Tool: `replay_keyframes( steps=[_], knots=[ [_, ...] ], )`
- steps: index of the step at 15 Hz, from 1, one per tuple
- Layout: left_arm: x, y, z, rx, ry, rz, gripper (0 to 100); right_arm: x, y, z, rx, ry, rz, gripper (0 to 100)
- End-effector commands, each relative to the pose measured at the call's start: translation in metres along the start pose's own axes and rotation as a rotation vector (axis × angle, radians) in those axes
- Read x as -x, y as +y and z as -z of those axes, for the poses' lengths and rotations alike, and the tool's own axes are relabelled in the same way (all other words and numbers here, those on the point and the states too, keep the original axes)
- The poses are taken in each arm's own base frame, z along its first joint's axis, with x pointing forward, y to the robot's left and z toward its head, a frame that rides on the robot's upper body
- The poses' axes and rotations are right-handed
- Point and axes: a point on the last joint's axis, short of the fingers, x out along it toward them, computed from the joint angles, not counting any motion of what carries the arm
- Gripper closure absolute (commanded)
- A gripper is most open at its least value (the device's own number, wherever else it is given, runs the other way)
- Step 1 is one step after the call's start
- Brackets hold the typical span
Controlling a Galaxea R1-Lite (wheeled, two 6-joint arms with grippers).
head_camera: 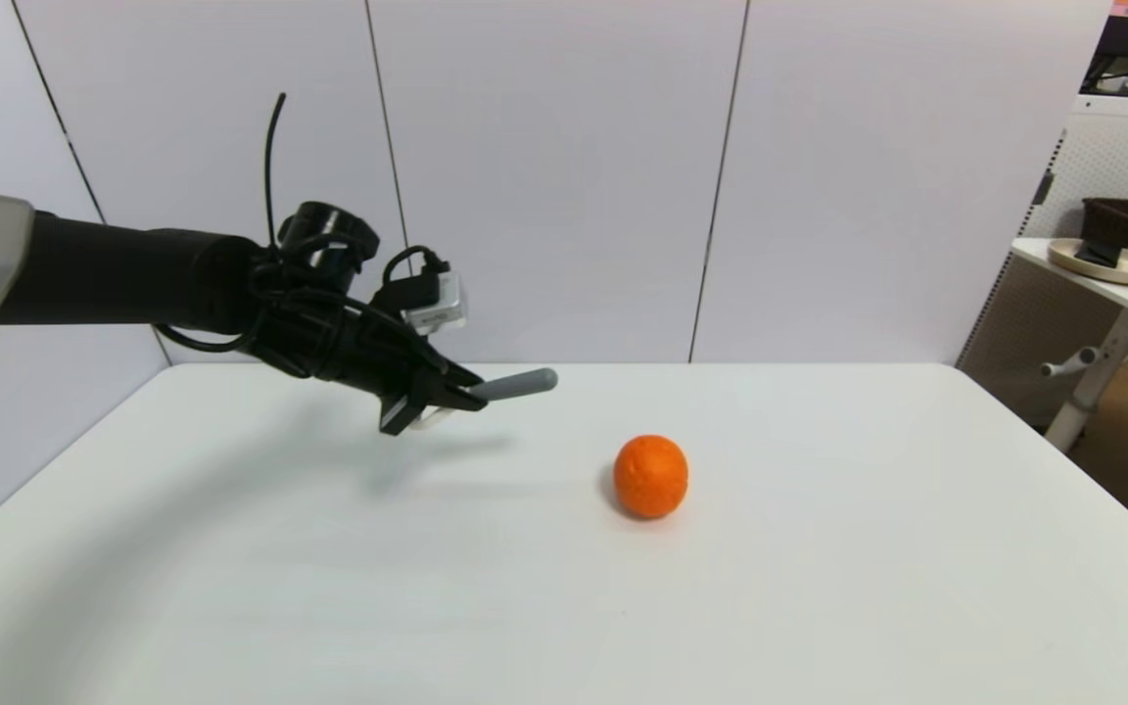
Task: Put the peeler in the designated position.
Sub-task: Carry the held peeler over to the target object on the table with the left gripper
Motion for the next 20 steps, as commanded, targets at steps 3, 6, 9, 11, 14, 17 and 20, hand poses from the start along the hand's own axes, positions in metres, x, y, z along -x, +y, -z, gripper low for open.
replay_keyframes(
  steps=[3, 6, 9, 11, 14, 17, 20],
  knots=[
    [-0.068, 0.023, -0.044, -0.136, -0.069, -0.029, 100, 0.0, 0.0, 0.0, 0.0, 0.0, 0.0, 0],
    [-0.104, 0.019, -0.047, -0.18, -0.124, -0.038, 100, 0.0, 0.0, 0.0, 0.0, 0.0, 0.0, 0],
    [-0.126, 0.021, -0.044, -0.227, -0.176, -0.083, 100, 0.0, 0.0, 0.0, 0.0, 0.0, 0.0, 0],
    [-0.143, 0.021, -0.038, -0.247, -0.198, -0.097, 100, 0.0, 0.0, 0.0, 0.0, 0.0, 0.0, 0],
    [-0.162, 0.02, -0.026, -0.235, -0.209, -0.096, 100, 0.0, 0.0, 0.0, 0.0, 0.0, 0.0, 0],
    [-0.173, 0.017, -0.019, -0.21, -0.211, -0.087, 100, 0.0, 0.0, 0.0, 0.0, 0.0, 0.0, 0],
    [-0.179, 0.015, -0.015, -0.186, -0.205, -0.075, 100, 0.0, 0.0, 0.0, 0.0, 0.0, 0.0, 0]
  ],
)
